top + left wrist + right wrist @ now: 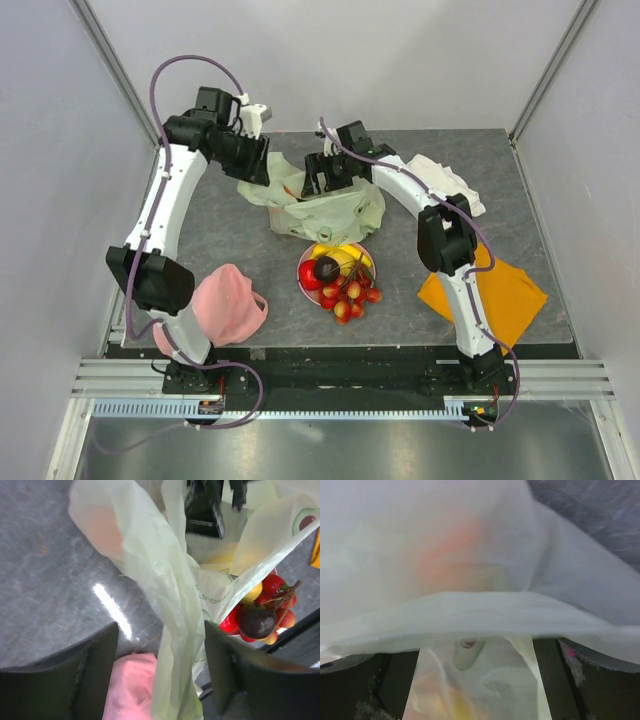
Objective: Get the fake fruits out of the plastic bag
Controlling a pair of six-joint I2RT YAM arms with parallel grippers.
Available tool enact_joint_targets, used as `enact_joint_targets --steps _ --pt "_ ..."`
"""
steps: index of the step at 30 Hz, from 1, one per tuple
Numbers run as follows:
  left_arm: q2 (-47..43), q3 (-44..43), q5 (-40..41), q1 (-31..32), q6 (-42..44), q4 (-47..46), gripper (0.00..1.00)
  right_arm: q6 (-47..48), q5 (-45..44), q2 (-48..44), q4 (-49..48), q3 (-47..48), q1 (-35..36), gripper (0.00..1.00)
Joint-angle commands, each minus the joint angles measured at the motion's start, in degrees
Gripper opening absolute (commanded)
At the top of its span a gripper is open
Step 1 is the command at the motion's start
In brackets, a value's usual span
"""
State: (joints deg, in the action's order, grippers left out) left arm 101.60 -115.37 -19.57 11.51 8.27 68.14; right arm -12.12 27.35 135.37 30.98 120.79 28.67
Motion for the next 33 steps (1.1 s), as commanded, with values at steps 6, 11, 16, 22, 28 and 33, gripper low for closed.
enact_joint_targets --steps 6,11,16,22,28,33 --pt "9.31 -13.88 2.34 2.47 5.87 -0.11 0.02 7.99 -13.72 6.66 -3.38 21.03 -7.30 0.98" --pt "10.48 -29.38 3.15 1.85 5.79 -12.80 0.02 11.59 -19.07 3.86 -6.55 26.59 -8.71 0.98" --pt "5.37 -25.96 -4.23 2.90 5.44 -23.14 0.02 15.02 -24.27 -0.54 -6.81 27.83 -8.89 0.98" --pt "-4.38 -10.62 -6.96 3.96 9.74 -19.02 0.01 17.22 -22.45 -9.59 -3.31 19.59 -9.94 0.98" --pt "-13.51 13.12 -5.58 3.96 13.52 -5.75 0.02 14.05 -3.21 -31.54 -16.89 -25.54 -8.72 0.98" --pt "-21.09 28.16 -0.12 3.52 13.00 -6.71 0.02 18.44 4.10 -38.25 -15.60 -37.20 -0.11 0.98"
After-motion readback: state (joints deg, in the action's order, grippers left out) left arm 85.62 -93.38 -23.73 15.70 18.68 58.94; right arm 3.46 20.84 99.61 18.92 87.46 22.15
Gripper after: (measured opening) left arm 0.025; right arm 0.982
